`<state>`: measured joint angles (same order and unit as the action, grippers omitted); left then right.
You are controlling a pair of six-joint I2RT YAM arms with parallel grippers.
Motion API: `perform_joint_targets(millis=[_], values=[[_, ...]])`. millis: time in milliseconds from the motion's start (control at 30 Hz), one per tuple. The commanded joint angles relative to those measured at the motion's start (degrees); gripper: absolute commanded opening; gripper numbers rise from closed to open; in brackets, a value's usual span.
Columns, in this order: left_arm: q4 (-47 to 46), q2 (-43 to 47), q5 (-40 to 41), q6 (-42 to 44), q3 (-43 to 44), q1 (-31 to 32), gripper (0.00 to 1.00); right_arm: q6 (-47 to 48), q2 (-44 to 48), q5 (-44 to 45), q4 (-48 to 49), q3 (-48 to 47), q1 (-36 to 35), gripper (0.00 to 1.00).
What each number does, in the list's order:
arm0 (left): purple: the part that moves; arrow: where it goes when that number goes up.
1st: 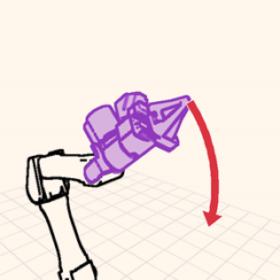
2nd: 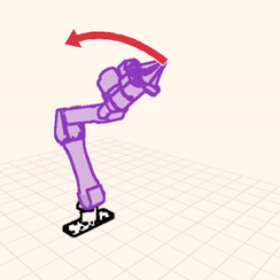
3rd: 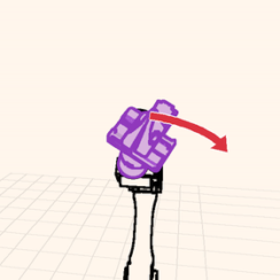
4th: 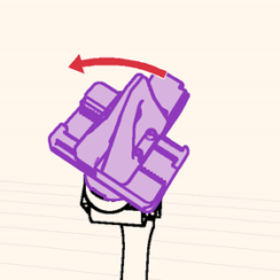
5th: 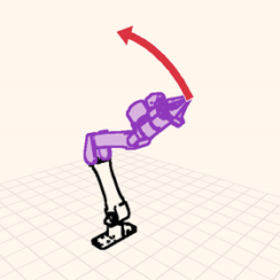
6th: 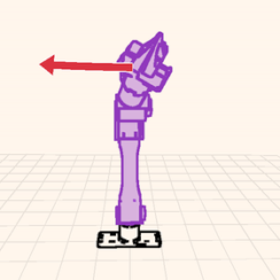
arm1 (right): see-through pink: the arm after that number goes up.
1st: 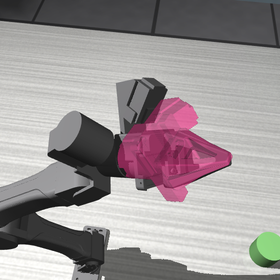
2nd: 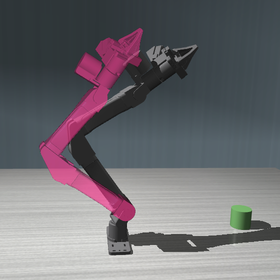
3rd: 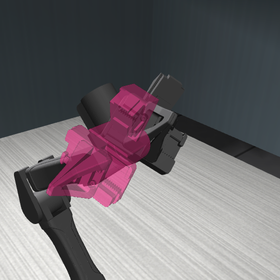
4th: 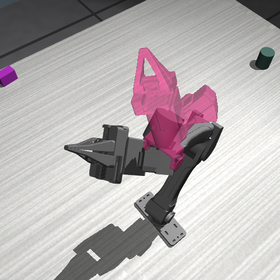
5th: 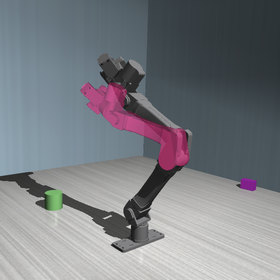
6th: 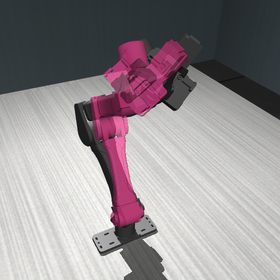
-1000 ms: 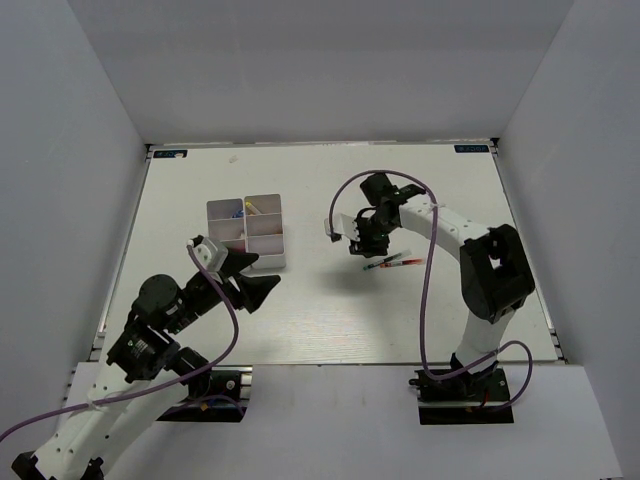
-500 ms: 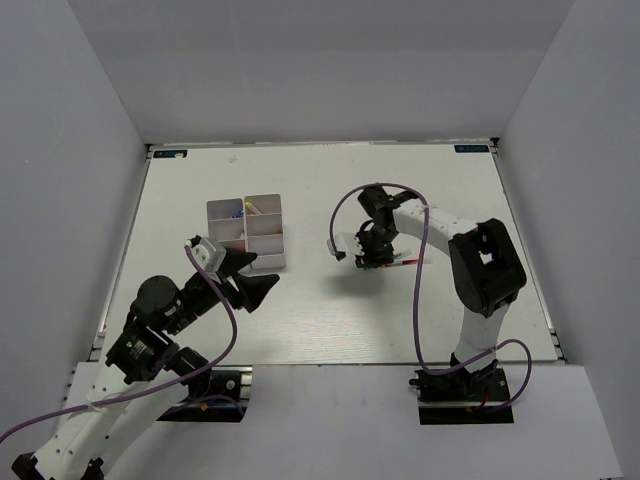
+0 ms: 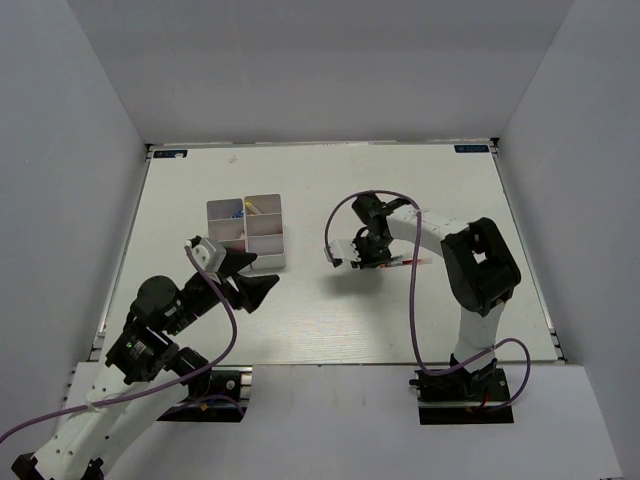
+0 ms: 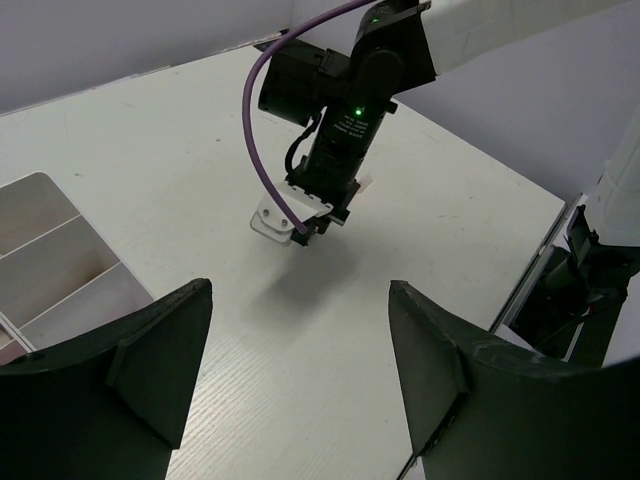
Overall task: Sort the stationery into containers
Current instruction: Pick up the pen from the center of the board, then place the pen in the storage box.
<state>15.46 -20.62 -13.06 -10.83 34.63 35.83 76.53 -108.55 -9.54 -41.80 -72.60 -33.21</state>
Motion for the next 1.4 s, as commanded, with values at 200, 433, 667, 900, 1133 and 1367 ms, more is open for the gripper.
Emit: perform_joint_targets(millis=[200,433,667,900,1133,1367], values=[[-0.17,0.67,-0.29,0.20,1.93,-0.24,0.81,-3.23,-3.77,-4.85,-5.82,-10.52,-2.56,0.00],[-0.70,2.69,-1.00,0.20,1.40,-0.24,0.81,-10.96,-6.75,-19.19,-16.46,-40.29,-5.37,0.00],[-3.07,5.33,-4.95,0.20,0.35,-0.24,0.81,-23.78,-9.67,-33.68,-9.04,-52.82,-8.62,0.00],[-5.27,7.09,-9.08,0.72,-0.18,-0.24,0.81,-42.83,-12.38,-51.17,5.38,-52.82,-9.50,0.00],[-5.27,7.61,-9.09,0.72,-0.18,-0.24,0.81,-47.53,-17.21,-51.99,9.72,-55.37,-12.84,0.00],[-5.27,7.09,-9.62,1.25,-0.18,-0.24,0.81,-48.75,-20.64,-51.81,12.17,-57.04,-13.37,0.00]])
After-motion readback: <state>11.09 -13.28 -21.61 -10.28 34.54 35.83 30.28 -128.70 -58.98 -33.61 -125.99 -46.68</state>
